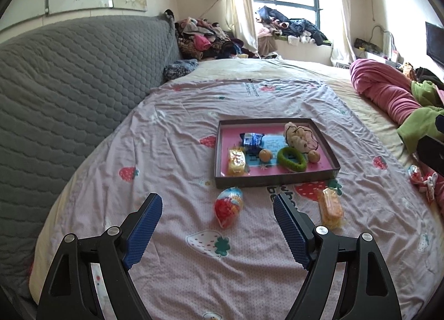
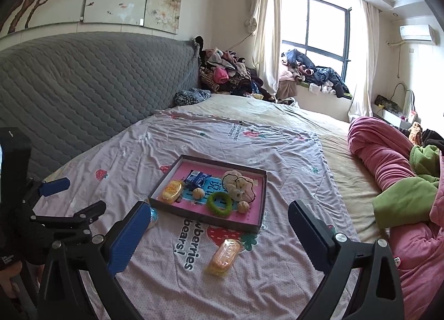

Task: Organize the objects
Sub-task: 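Move the left tool to the red egg while the right tool approaches the bread loaf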

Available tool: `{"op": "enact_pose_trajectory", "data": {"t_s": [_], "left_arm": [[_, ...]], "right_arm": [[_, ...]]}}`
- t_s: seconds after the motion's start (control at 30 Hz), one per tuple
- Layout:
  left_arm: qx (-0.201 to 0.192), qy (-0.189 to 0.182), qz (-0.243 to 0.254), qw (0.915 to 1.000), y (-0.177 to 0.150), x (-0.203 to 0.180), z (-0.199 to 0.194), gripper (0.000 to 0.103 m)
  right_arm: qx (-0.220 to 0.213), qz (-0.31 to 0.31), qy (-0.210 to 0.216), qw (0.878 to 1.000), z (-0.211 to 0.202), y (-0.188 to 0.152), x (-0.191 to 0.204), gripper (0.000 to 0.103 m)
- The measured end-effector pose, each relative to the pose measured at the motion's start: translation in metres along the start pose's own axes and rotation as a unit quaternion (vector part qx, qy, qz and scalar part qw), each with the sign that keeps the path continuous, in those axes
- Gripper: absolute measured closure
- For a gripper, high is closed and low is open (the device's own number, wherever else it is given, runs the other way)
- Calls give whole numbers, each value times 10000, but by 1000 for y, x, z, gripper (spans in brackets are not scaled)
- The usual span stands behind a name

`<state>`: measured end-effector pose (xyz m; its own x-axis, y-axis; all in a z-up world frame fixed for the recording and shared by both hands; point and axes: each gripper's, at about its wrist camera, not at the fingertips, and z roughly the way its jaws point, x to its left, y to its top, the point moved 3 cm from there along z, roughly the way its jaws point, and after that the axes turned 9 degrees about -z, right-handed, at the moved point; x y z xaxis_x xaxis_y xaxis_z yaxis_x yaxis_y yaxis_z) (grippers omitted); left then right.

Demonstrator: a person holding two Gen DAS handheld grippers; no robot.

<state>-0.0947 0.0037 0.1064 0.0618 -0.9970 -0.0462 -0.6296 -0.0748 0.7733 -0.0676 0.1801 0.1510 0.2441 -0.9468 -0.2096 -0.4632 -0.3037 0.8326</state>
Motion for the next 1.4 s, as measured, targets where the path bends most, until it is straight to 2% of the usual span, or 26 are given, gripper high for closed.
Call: {"op": "enact_pose_trajectory", "data": {"t_s": [0.27,0.93,1.4], "left_arm": [[117,27,-94,9999,-10,5,19,19],[335,57,-119,9994,-24,19,56,19],[692,144,-28,9975,-46,24,87,19]], "right_arm": [[118,-142,34,9998,10,-5,15,3],[288,12,105,9995,39,-24,10,1],[968,169,261,9948,88,-64,11,1]]}}
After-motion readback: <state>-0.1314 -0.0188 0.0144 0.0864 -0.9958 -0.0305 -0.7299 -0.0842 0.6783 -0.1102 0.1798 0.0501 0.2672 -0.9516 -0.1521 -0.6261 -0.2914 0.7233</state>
